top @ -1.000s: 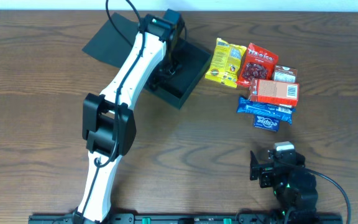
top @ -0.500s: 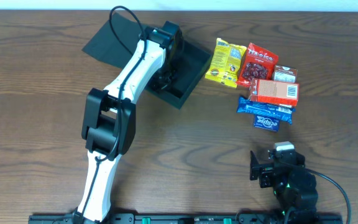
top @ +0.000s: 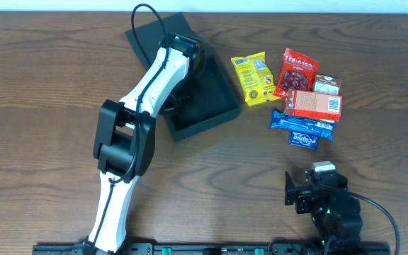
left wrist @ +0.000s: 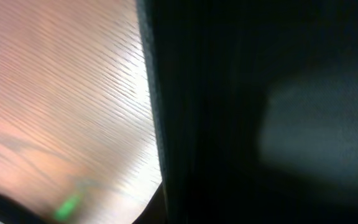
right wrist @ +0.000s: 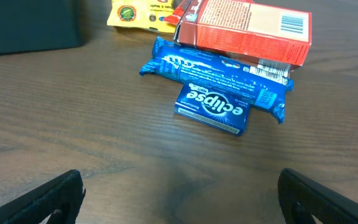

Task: Pack container
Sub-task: 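Push the black box lid upward with the left gripper to stand it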

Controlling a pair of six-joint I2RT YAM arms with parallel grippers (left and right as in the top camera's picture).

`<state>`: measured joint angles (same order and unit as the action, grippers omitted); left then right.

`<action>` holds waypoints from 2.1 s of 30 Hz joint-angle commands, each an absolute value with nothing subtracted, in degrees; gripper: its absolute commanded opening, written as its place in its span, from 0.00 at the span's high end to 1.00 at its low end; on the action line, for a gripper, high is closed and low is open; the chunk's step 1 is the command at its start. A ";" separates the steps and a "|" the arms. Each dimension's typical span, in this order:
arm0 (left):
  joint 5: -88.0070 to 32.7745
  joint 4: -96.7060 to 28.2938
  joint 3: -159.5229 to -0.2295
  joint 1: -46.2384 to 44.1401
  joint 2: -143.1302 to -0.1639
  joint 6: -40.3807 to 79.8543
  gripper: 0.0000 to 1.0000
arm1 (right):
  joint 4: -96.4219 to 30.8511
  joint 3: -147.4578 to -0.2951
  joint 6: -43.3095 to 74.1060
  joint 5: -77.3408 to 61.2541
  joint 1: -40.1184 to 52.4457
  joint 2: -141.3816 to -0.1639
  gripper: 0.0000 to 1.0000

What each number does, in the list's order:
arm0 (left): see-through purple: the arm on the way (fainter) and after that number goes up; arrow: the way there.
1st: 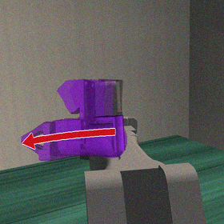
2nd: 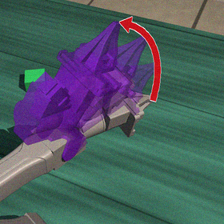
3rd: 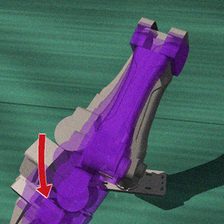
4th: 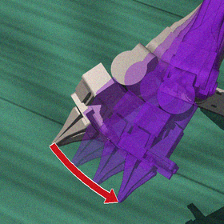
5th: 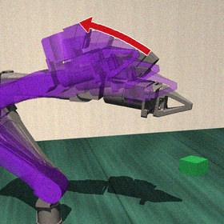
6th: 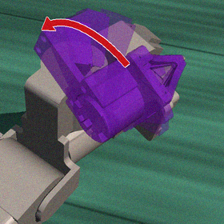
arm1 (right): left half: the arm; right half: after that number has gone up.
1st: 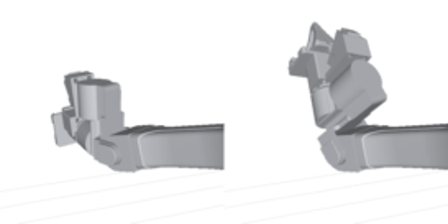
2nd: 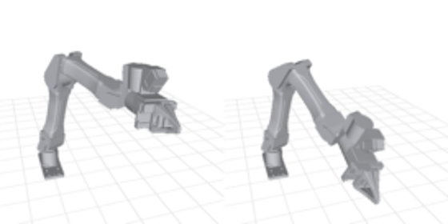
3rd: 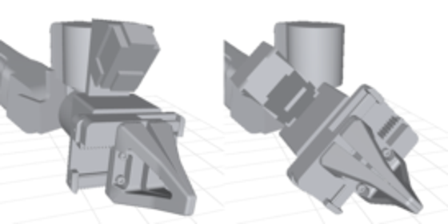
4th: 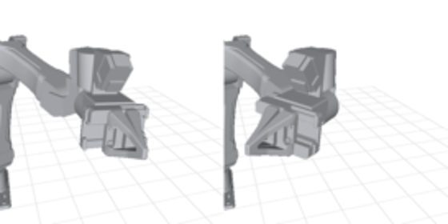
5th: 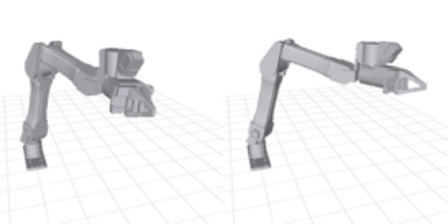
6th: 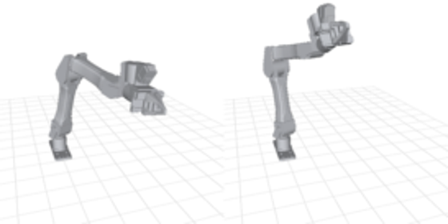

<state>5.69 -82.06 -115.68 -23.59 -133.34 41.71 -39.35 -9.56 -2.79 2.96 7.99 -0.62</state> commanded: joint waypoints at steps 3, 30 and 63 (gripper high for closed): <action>15.44 -80.93 -115.61 -23.99 -133.05 29.17 0.94 | -39.42 -9.08 -3.29 2.96 7.57 -0.32 0.01; 2.92 -79.31 -115.52 -25.85 -133.05 19.68 0.94 | -39.40 -9.08 -3.29 2.94 7.57 -0.32 0.01; -9.58 -76.09 -112.55 -19.25 -130.17 24.49 0.86 | -39.42 -9.08 -3.29 2.94 7.57 -0.32 0.01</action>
<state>-8.38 -75.55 -112.75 -19.25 -132.57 23.97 -39.35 -9.56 -2.79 2.98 7.99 -0.62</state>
